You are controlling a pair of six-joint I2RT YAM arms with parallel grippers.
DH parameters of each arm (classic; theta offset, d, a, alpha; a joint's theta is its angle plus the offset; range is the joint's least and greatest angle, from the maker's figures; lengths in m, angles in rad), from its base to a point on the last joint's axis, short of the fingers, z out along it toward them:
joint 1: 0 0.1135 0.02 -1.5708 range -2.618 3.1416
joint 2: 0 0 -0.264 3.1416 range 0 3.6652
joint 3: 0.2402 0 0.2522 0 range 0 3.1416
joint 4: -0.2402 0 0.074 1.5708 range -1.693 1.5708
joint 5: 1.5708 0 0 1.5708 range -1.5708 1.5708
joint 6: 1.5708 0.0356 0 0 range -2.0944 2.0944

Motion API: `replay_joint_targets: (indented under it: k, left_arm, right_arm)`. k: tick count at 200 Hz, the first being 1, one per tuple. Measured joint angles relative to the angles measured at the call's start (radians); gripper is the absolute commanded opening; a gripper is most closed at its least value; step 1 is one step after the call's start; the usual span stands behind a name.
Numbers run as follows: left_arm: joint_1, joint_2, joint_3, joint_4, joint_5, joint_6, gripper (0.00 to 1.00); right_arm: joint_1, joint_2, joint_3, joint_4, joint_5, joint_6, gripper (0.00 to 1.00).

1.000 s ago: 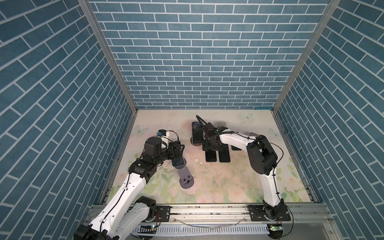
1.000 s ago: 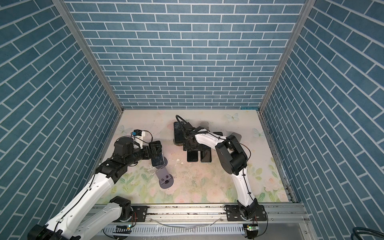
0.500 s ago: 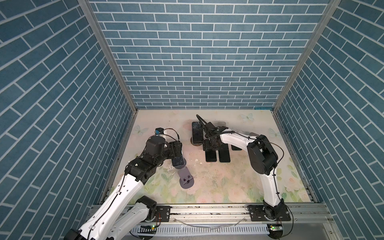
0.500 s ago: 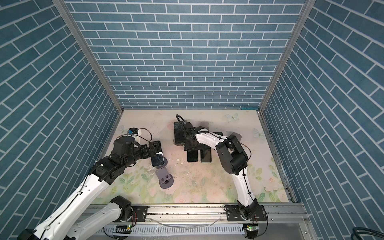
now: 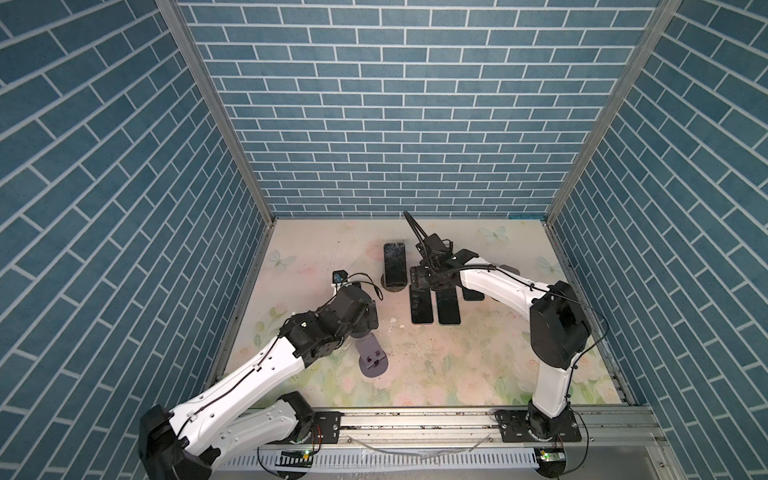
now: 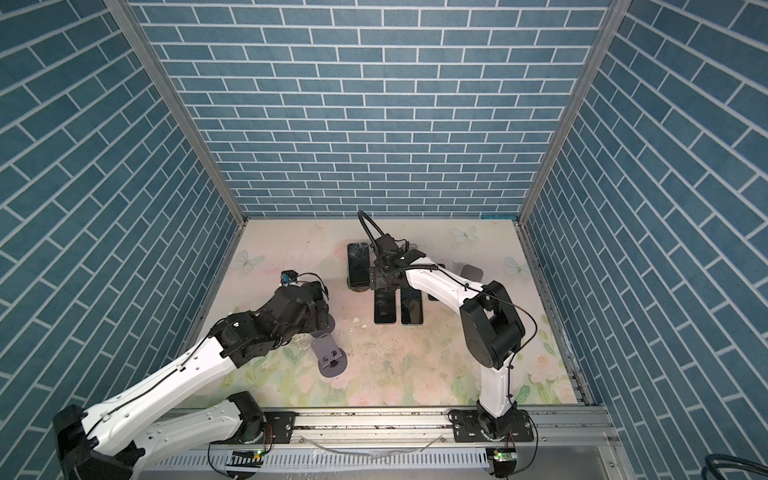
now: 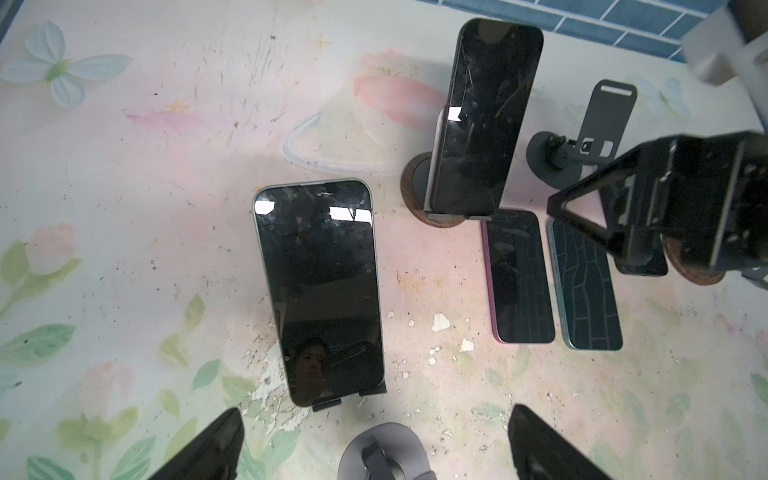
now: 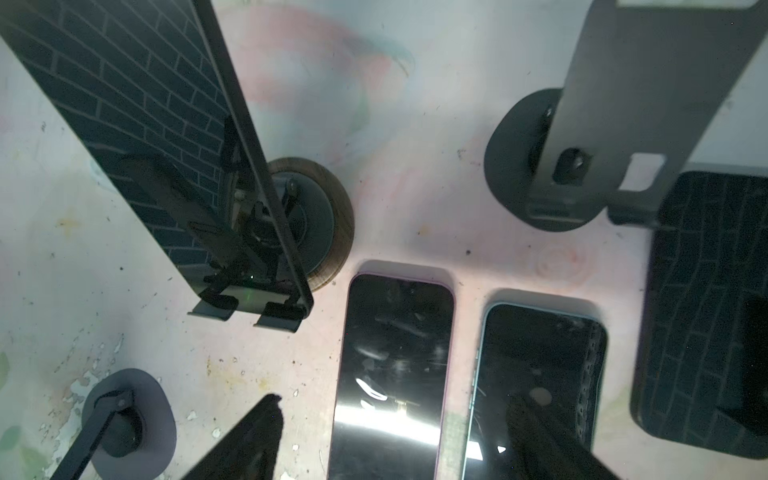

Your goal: Remove the phone from the phone stand

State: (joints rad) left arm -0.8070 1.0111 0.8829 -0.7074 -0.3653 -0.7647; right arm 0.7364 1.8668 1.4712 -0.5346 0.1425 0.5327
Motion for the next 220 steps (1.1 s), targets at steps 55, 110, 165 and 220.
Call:
replay_joint_targets:
  k: [55, 110, 165, 220]
  left_arm:
    - [-0.085, 0.058, 0.035, -0.072, -0.085, -0.144, 1.0]
    - [-0.135, 0.155, 0.074, -0.186, -0.105, -0.322, 1.0]
    - [-0.194, 0.204, 0.072, -0.214, -0.109, -0.486, 1.0]
    - [-0.215, 0.2, 0.005, -0.2, -0.104, -0.643, 1.0]
  right_arm:
    - [-0.052, -0.082, -0.13, 0.052, 0.101, -0.018, 0.86]
    - [-0.097, -0.138, -0.246, 0.111, 0.123, -0.017, 0.86]
    - [-0.113, -0.201, -0.353, 0.177, 0.116, -0.017, 0.86]
    - [-0.141, -0.26, -0.451, 0.235, 0.092, -0.016, 0.86]
